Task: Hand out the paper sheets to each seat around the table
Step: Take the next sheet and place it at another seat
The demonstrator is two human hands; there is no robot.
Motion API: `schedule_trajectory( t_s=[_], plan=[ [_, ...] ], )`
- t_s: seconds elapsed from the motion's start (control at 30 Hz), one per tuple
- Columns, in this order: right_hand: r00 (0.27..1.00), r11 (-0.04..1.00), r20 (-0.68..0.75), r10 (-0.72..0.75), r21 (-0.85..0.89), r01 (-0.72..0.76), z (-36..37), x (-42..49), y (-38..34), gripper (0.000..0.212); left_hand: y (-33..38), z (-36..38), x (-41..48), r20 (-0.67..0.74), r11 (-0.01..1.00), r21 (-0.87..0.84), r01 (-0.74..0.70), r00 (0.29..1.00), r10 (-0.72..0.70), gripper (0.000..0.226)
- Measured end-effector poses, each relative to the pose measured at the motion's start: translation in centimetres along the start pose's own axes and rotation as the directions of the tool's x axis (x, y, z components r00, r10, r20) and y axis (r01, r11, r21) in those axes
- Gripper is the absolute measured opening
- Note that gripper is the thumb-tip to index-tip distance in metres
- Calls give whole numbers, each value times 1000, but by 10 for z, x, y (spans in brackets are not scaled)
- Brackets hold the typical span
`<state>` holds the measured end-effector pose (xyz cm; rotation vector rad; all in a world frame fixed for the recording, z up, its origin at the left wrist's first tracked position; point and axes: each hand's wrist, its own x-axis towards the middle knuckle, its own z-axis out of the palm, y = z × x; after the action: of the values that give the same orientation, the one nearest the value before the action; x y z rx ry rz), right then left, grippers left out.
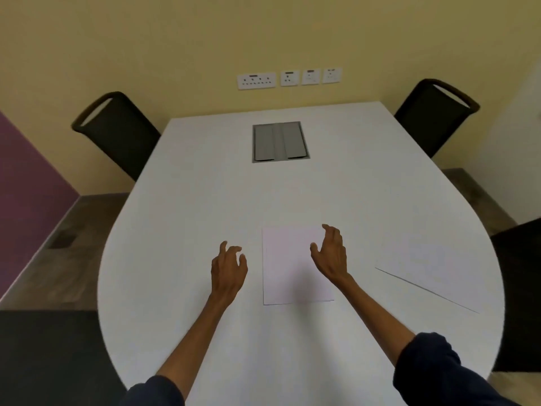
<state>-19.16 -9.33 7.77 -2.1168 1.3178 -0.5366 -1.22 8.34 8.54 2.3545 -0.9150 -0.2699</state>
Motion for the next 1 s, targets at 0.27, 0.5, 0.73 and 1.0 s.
schedule_trajectory(
  t_s=[0.27, 0.5, 0.73, 1.0],
  plan=[
    [989, 985, 69, 133, -123, -124, 28, 28, 45, 58, -25, 64, 34, 123, 995, 86, 42, 991, -53, 25],
    [942, 948, 146, 301, -152, -279, 64, 31, 82, 58, -29, 117, 50, 270, 992, 64, 110, 955, -123, 27],
    [882, 891, 185, 432, -235, -387, 88, 37, 104, 62, -34, 153, 62, 283, 971, 15, 238, 930, -233, 37],
    [875, 859, 143, 462, -315, -402, 101, 42, 104, 60, -27, 171, 61, 246, 955, 121, 270, 924, -292, 39]
  ],
)
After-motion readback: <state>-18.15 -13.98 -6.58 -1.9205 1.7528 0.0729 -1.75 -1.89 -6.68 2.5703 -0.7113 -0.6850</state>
